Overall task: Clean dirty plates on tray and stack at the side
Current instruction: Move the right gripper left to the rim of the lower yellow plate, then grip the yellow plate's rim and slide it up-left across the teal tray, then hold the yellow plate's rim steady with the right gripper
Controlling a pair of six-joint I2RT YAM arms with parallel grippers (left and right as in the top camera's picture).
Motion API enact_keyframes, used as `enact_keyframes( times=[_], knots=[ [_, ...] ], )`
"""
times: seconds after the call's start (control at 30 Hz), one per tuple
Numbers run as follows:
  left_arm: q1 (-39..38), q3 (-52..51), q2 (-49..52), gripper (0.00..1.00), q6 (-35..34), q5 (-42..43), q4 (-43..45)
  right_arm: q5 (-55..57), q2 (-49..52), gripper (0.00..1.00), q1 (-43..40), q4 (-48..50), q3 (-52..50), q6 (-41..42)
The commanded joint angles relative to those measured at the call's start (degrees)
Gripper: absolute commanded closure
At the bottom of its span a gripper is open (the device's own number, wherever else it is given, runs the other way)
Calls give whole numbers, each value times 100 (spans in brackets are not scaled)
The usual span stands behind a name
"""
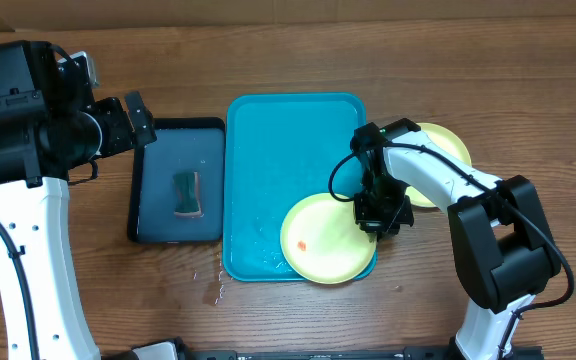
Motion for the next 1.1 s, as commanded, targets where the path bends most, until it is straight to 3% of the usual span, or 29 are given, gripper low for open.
enact_keyframes(
  times=[0.0,0.2,0.47,0.63,0.7,0.77,0.8,0.9,1.07],
  knots=[
    [-39,94,-50,0,-39,68,22,2,-149,92,-4,46,20,13],
    [-37,94,-50,0,-39,68,22,-92,-149,93,-4,501,332,15],
    [-39,94,-50,0,-39,68,22,-678,-149,96,-4,2747,361,74],
    [-39,94,-46,0,-39,66,26,-638,-149,95,-4,3567,341,81],
    [-39,94,-46,0,-39,68,22,-638,-149,85,-4,3606,341,81],
    [-39,94,-46,0,-39,68,24,-636,-149,53,-4,3609,341,79],
    [-37,94,-42,0,-39,68,26,-636,-149,47,-4,3633,341,79],
    [-44,94,-31,0,-39,68,24,-636,-149,40,-4,3851,341,79],
    [-37,94,-28,0,-39,68,24,-636,-149,42,0,4203,341,83]
  ],
)
